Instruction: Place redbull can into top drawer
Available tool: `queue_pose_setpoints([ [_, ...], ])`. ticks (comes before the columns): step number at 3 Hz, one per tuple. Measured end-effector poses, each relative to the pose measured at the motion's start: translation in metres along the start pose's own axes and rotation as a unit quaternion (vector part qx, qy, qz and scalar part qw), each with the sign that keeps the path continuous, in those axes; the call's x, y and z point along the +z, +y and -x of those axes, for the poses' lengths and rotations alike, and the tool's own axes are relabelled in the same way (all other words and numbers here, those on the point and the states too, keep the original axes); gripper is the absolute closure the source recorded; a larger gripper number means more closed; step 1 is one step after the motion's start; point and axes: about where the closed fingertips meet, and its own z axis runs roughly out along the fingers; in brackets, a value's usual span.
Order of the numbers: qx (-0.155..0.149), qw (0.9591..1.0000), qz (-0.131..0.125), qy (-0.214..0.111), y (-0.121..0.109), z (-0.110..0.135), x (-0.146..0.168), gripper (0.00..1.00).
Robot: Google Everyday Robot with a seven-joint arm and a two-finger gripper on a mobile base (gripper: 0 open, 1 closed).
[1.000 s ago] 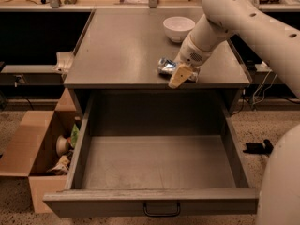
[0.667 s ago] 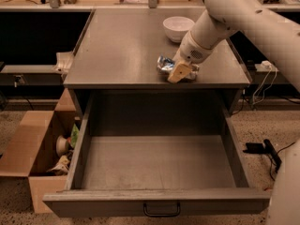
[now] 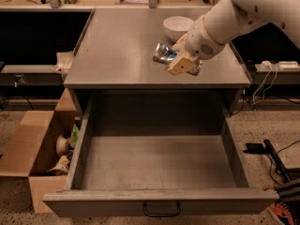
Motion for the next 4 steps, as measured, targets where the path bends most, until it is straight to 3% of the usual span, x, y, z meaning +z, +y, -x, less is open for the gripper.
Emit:
queue_pose_setpoints([
  [1, -0.001, 1.0, 0.0, 0.001, 0.0, 0.0, 0.001, 1.0],
  [2, 0.003, 0.9997, 0.022, 0.003, 0.008, -0.011, 0.009, 1.0],
  [3, 0.01, 0.9974, 0.071, 0.01, 0.041, -0.049, 0.015, 1.0],
  [4, 0.046, 0.9937, 0.091, 0.047, 0.069, -0.11, 0.014, 1.0],
])
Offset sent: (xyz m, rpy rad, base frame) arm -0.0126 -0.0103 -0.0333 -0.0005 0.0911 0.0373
